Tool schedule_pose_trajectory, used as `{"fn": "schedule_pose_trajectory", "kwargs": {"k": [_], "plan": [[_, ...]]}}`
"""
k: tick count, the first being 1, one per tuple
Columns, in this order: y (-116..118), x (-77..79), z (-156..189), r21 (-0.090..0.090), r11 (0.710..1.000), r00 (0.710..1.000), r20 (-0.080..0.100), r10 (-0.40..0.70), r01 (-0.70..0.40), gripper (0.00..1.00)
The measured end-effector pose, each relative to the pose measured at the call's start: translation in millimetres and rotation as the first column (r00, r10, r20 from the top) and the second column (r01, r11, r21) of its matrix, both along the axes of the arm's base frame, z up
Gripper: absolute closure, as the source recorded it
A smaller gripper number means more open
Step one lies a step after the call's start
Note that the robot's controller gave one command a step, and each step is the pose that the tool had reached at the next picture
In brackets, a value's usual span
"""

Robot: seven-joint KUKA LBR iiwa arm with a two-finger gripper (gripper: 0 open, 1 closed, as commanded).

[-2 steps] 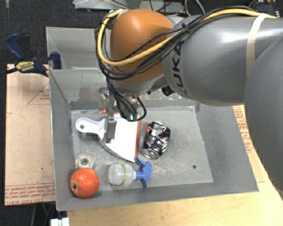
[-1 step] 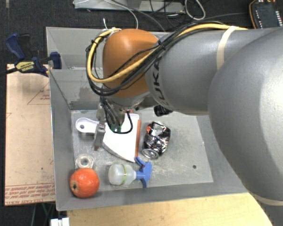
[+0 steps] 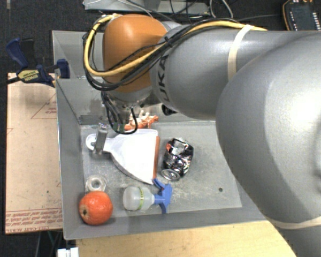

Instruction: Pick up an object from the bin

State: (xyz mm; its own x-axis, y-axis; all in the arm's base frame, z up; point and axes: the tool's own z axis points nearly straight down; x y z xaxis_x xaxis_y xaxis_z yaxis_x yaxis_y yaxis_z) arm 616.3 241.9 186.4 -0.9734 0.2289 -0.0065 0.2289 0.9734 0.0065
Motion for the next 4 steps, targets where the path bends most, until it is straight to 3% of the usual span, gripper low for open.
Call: {"fn": "schedule_pose_trajectory", "kwargs": {"k": [1,2,3,4], "plan": [[-12.9,-35.5,26.3,-0.008,1.0,1.0,-0.02,-0.015,0.015,0.0],[2.3,-68.6,13.3,-0.004,0.982,0.982,-0.016,0.19,-0.19,0.0],[2.1,-69.0,-11.1,-0.001,0.995,0.995,-0.002,0.096,-0.096,0.0],[-7.6,-108.5,-48.0,-0.004,0.871,0.871,-0.007,0.492,-0.492,0.0]]}}
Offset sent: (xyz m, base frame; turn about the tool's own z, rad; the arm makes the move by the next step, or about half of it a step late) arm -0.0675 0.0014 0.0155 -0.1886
